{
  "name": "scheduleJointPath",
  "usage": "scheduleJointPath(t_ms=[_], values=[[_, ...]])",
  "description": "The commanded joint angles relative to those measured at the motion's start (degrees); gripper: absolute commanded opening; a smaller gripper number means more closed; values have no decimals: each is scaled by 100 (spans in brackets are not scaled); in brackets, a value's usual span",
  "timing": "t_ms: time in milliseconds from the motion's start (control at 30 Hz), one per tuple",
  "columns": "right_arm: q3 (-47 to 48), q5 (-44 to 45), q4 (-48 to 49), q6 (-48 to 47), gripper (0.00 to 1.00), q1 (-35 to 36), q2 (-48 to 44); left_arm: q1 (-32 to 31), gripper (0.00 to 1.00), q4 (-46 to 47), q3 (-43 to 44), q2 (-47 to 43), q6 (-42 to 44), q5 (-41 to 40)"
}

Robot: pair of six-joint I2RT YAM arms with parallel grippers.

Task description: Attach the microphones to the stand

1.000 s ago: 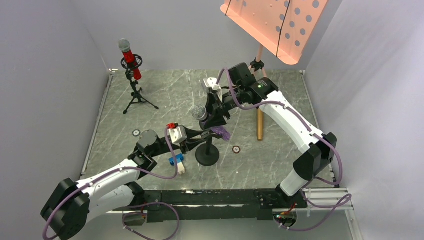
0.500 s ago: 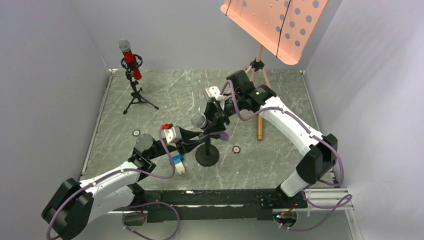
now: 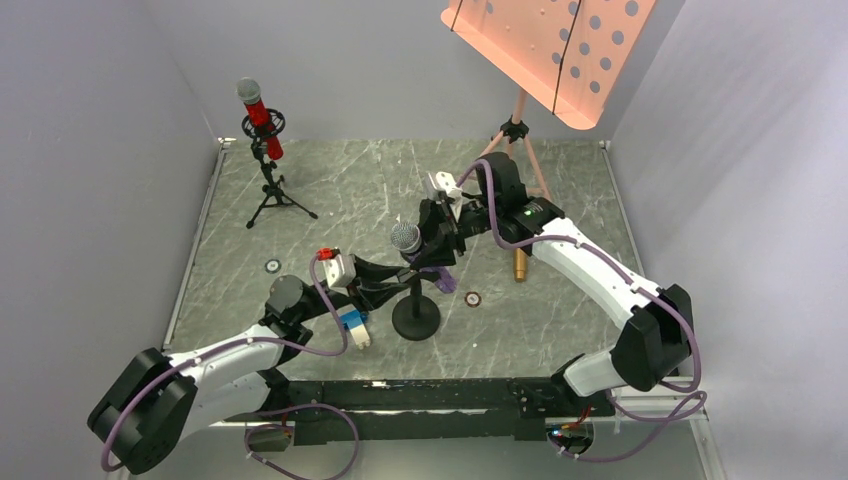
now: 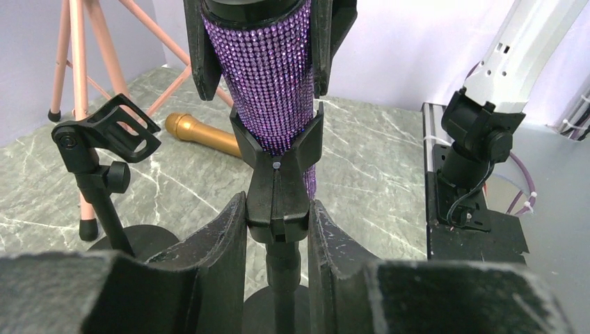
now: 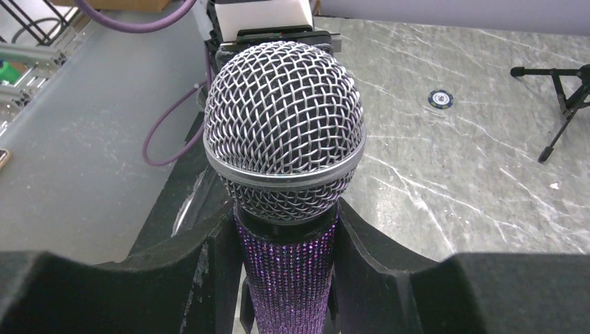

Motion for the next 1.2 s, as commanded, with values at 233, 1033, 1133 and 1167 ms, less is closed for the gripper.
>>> scheduleJointPath(t_ms=[233,1033,1133,1167], values=[[-515,-442,2372,1867,15,-157,-360,27,5,1301,-140,45,-555,-281],[-1586,-585,5831,4476,18,-205,-242,22,23,1504,-119,247,-812,-207],[-1587,-610,5848,4477,18,-203,-246,22,28,1443,-87,238,-803,-207],[-1587,-618,5815,4453,18,-201,-248,19,30,1401,-75,222,-796,-215]])
